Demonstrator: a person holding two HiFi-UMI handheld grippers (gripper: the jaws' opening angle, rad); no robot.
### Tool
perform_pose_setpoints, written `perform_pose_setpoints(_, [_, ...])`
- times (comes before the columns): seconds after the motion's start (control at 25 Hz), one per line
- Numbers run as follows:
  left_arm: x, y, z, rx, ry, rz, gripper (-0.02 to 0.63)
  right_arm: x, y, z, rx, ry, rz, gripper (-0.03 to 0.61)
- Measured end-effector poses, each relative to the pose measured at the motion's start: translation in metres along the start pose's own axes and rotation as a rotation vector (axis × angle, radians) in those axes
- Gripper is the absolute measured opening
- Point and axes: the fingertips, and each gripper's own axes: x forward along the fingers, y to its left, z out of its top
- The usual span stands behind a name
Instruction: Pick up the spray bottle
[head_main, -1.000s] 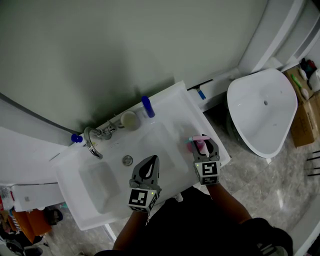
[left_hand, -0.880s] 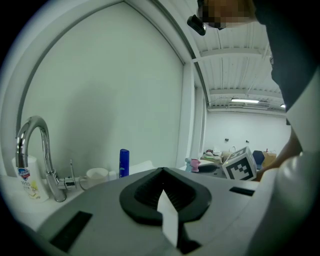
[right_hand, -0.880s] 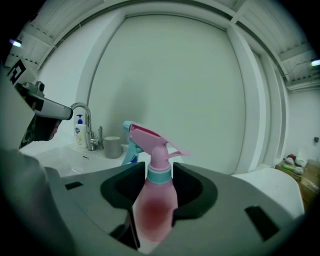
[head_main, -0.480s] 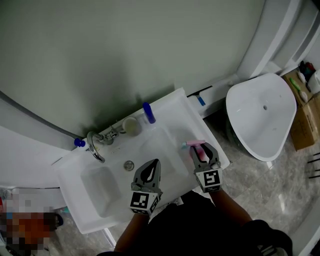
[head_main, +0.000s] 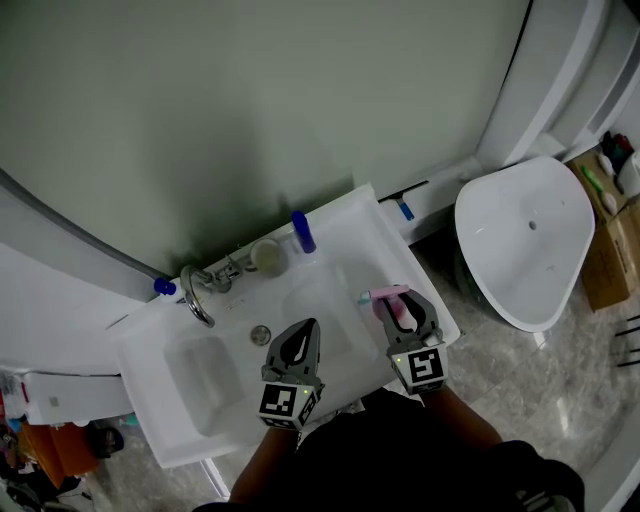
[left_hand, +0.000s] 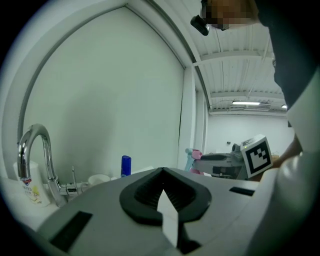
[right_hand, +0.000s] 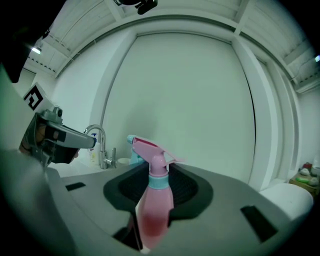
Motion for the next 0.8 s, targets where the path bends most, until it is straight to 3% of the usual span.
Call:
perform_pose_setpoints(0.48, [-0.003, 0.004, 0.017, 0.001, -0.041, 0.027, -0.005, -0.008, 0.003, 0.091, -0.006, -0.179, 0.053, 0.123])
perform_pose_setpoints(0.8, [-0.005, 0.004, 0.026, -0.005, -0.07, 0.057, -0.005, -0.017, 0.002, 0.117, 0.025, -0.222, 0.1, 0.124])
